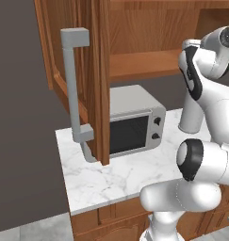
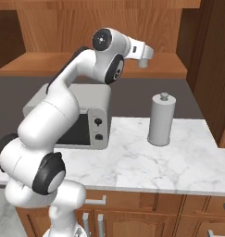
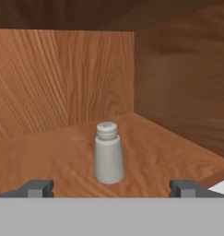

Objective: Collect the paprika, ketchup, and shaker from the cabinet and place them next to the stove.

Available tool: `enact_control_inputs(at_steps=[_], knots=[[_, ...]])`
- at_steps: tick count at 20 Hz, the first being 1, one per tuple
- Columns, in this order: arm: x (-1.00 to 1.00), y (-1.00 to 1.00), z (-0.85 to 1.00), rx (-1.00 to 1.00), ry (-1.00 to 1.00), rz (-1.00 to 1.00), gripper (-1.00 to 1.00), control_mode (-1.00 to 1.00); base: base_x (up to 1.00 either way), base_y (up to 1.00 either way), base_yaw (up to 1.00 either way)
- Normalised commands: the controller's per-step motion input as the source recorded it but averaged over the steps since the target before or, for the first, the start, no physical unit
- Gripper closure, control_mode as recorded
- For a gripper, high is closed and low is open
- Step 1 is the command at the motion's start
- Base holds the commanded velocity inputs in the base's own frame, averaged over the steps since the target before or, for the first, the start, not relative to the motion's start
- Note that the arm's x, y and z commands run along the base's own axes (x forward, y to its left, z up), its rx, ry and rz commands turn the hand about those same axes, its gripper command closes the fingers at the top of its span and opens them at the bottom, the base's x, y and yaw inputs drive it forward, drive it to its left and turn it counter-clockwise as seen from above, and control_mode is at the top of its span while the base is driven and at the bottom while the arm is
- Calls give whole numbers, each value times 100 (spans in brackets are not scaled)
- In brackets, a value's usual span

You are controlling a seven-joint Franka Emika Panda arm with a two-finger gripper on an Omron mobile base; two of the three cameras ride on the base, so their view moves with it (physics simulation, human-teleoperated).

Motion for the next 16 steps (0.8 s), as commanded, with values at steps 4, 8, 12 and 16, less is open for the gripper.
enact_control_inputs(at_steps=[4,8,12,16], knots=[[33,-6,-5,0,0,0,-100,-100,0,0,0],[16,-5,-5,0,0,0,-100,-100,0,0,0],[15,-12,0,0,0,0,-100,-100,0,0,0],[22,-8,0,0,0,0,-100,-100,0,0,0]])
